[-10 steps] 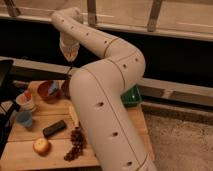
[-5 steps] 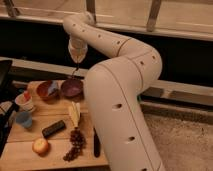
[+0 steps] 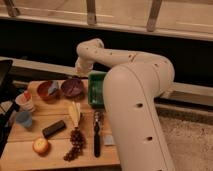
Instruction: Place fork in purple bowl
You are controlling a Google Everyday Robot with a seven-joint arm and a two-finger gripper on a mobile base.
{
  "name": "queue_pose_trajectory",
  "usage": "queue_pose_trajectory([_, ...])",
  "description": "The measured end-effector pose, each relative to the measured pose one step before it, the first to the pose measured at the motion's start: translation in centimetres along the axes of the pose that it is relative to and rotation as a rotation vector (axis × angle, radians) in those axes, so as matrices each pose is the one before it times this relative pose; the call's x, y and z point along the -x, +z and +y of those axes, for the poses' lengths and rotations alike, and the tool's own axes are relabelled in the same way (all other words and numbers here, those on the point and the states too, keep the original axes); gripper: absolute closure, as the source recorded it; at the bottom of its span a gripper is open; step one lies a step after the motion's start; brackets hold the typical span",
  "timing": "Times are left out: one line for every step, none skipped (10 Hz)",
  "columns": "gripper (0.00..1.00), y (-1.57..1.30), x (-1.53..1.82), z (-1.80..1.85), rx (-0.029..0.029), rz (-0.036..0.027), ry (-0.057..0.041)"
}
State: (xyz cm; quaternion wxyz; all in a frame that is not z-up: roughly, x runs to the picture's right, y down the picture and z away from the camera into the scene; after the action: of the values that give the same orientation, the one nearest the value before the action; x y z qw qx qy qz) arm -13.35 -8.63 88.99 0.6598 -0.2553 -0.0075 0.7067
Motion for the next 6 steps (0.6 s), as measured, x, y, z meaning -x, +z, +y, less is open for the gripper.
queue_pose_trajectory([1.00, 0.748, -0.649, -0.224, 0.02445, -0.00290, 0.02354])
queue_pose_trajectory([0.99, 0.341, -0.365, -0.121, 0.01504, -0.00007, 0.01445])
queue_pose_trajectory([0.90, 0.389, -0.390, 0.045, 0.01732, 0.00132, 0.01306])
queue_pose_trajectory([0.81, 0.203, -0.262, 0.042, 0.00881, 0.00567, 0.00898])
queue_pose_trajectory([0.73, 0.120, -0.138, 0.074, 0.00715, 0.00764, 0.00636])
queue_pose_trajectory([0.63, 0.130, -0.096, 0.119, 0.00870, 0.00779, 0.00784])
